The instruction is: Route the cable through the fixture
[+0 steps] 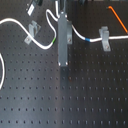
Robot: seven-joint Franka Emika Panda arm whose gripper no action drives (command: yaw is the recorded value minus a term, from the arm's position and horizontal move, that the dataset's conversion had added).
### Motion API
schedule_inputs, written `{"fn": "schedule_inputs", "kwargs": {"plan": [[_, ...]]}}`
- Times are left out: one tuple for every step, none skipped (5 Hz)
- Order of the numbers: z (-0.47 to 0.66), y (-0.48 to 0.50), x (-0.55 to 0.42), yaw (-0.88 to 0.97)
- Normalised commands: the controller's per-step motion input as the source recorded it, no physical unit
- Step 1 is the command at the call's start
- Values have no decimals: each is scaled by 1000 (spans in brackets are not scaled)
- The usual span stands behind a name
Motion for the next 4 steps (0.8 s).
{"fn": "schedule_inputs", "kwargs": {"plan": [[-318, -89, 453, 171], [-300, -98, 442, 197], [-127, -92, 310, 206], [351, 184, 7, 383]]}}
